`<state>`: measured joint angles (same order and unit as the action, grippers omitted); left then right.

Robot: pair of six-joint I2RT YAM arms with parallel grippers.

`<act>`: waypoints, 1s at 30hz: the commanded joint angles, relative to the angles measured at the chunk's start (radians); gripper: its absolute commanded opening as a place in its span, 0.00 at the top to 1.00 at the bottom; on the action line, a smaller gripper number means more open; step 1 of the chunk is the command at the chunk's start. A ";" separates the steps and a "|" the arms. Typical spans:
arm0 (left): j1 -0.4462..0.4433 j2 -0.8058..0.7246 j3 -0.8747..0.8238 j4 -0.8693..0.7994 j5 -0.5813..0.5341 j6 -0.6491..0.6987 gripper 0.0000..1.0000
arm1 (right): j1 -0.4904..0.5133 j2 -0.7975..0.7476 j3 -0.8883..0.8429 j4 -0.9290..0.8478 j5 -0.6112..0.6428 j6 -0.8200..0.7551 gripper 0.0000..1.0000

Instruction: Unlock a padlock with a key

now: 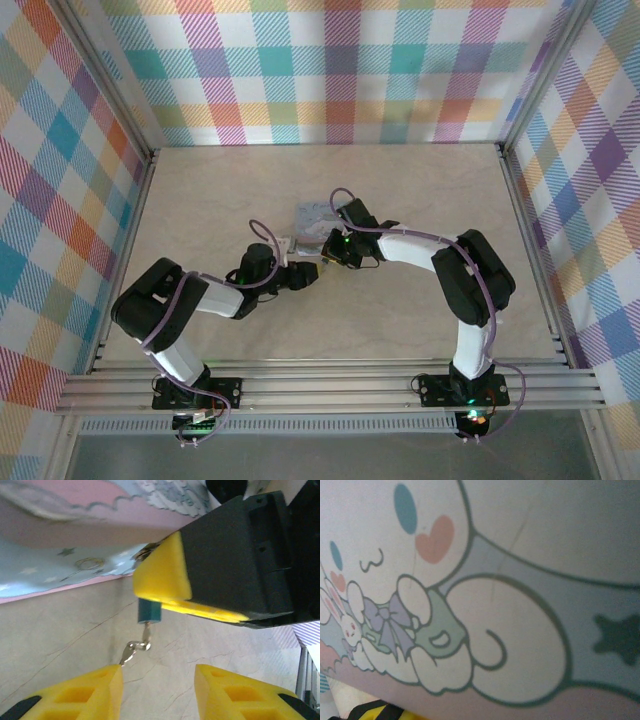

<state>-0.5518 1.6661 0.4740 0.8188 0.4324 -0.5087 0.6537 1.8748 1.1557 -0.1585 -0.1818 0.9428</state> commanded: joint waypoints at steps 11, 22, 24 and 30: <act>-0.011 -0.118 0.020 -0.093 -0.103 0.145 0.58 | -0.002 -0.078 -0.021 -0.082 -0.025 0.054 1.00; -0.017 -0.028 -0.025 0.088 -0.029 0.078 0.61 | -0.002 -0.092 -0.083 -0.026 -0.030 0.080 1.00; -0.027 -0.025 -0.026 0.085 -0.028 0.085 0.61 | -0.002 -0.092 -0.082 -0.025 -0.031 0.080 1.00; -0.045 -0.014 -0.028 0.096 -0.006 0.107 0.59 | -0.002 -0.088 -0.064 -0.035 -0.040 0.078 1.00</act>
<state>-0.5880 1.6382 0.4549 0.8673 0.3946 -0.4210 0.6529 1.8034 1.0889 -0.1741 -0.1833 0.9874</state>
